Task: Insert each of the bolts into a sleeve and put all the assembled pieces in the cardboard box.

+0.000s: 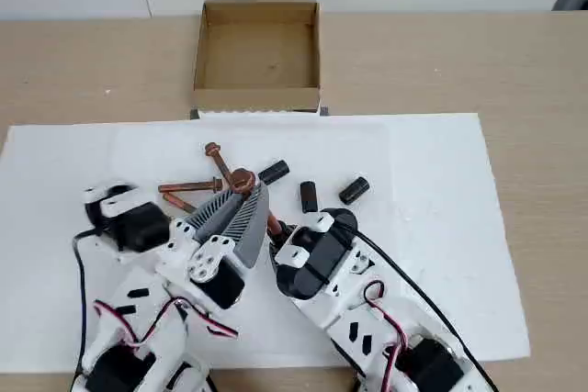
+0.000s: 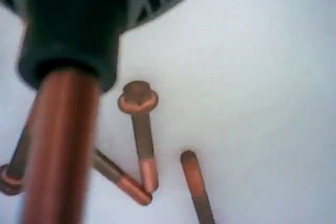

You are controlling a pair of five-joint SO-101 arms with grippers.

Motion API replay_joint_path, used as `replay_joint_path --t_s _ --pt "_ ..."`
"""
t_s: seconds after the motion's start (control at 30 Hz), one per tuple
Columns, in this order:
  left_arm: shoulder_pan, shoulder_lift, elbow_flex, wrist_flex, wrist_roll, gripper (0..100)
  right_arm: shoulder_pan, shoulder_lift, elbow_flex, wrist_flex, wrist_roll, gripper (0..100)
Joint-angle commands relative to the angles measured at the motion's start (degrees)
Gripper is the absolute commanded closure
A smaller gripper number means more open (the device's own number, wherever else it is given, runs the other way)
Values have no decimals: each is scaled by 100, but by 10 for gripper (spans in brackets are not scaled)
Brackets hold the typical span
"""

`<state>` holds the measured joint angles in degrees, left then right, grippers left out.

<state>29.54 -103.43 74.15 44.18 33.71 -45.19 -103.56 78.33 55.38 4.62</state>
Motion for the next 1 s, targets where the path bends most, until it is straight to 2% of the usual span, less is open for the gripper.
replay_joint_path --t_s 0.0,0.33,0.57,0.97 --pt "35 -53 66 -264 9 995 -40 -40 -352 -171 70 995" --pt "35 -53 382 -527 9 995 -40 -31 -501 -171 79 995" --pt "44 -53 382 -185 9 995 -40 -40 -501 -171 79 995" --pt "659 -53 374 202 9 995 154 -40 -510 -374 79 995"
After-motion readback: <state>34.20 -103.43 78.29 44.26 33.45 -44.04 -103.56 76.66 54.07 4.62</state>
